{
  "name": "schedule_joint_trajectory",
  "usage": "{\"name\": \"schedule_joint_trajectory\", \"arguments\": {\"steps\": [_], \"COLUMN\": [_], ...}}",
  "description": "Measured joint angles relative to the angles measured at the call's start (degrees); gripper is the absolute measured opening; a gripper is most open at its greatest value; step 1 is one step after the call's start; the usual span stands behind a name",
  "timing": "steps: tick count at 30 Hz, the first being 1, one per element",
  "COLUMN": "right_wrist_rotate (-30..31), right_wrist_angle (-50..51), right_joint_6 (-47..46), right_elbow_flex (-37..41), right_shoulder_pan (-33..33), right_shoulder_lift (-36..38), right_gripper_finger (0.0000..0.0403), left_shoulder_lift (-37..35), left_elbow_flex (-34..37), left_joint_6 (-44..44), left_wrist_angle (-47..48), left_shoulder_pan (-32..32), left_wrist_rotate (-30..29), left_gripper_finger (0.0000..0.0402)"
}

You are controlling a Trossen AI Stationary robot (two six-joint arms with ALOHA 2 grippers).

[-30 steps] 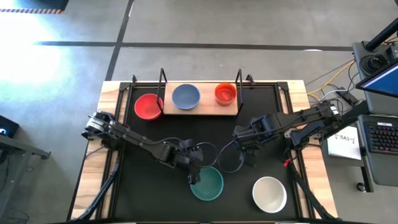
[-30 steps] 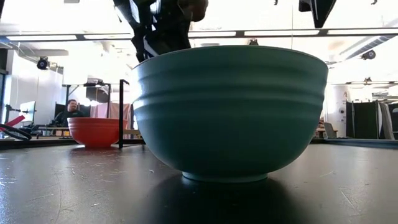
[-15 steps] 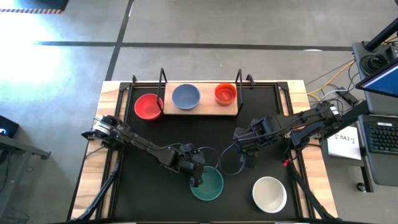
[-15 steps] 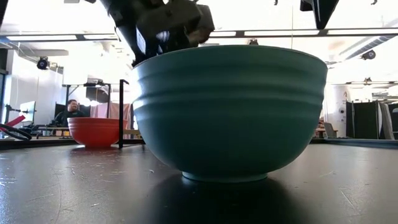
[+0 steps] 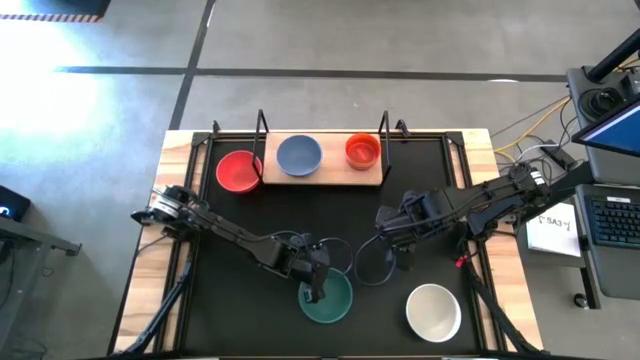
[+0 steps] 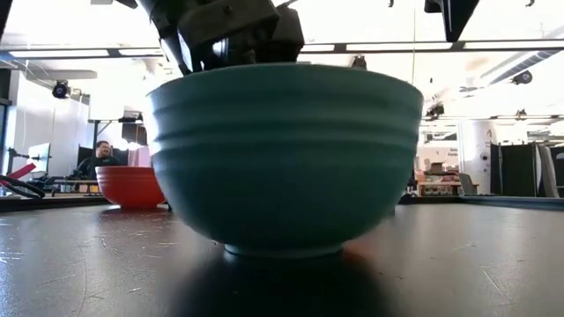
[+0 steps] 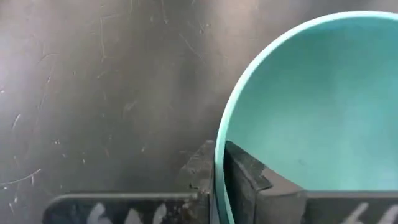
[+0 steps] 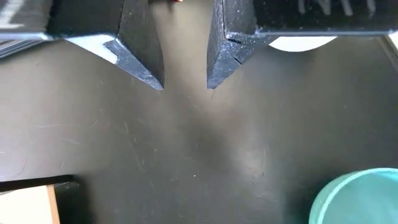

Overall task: Place and stack bowls onto a shelf
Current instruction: Stack the green bowl on top of the blue bowl on the shelf

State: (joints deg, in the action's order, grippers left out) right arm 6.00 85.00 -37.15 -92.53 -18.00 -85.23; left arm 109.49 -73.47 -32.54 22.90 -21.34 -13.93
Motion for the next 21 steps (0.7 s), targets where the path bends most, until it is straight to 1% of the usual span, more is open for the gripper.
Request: {"name": "schedule_joint_trajectory", "arguments": {"steps": [3,6,10,13,15,18,21], "right_wrist_rotate": [0.08,1.54,5.45,10.34,13.6,16.1,16.69], "right_wrist_angle": [-0.01,-0.05,-0.34,-0.9,-2.73,-7.28,-13.44], "right_joint_6": [0.02,0.02,-0.25,-3.18,-4.92,-4.59,-1.52], "right_elbow_flex": [0.0,0.0,0.06,0.07,0.07,0.09,0.09], "right_shoulder_pan": [-0.02,-0.02,-0.01,-0.01,0.0,0.02,0.0], "right_shoulder_lift": [0.0,0.0,-0.04,-0.04,-0.04,-0.04,-0.05], "right_gripper_finger": [0.0109,0.0109,0.0109,0.0109,0.0109,0.0109,0.0109], "left_shoulder_lift": [-1.66,-4.08,-7.86,-10.46,-11.76,-13.37,-14.0], "left_elbow_flex": [0.0,0.0,0.0,0.0,0.0,0.0,0.0], "left_joint_6": [1.64,3.77,5.56,5.95,6.25,6.8,7.08], "left_wrist_angle": [0.09,1.14,4.11,6.49,7.15,7.15,7.09], "left_shoulder_pan": [0.14,0.74,1.89,2.54,3.04,4.49,6.0], "left_wrist_rotate": [-0.97,-4.2,-10.66,-17.82,-22.58,-24.08,-25.9], "left_gripper_finger": [0.0002,0.0002,0.0001,0.0001,0.0001,0.0001,0.0]}}
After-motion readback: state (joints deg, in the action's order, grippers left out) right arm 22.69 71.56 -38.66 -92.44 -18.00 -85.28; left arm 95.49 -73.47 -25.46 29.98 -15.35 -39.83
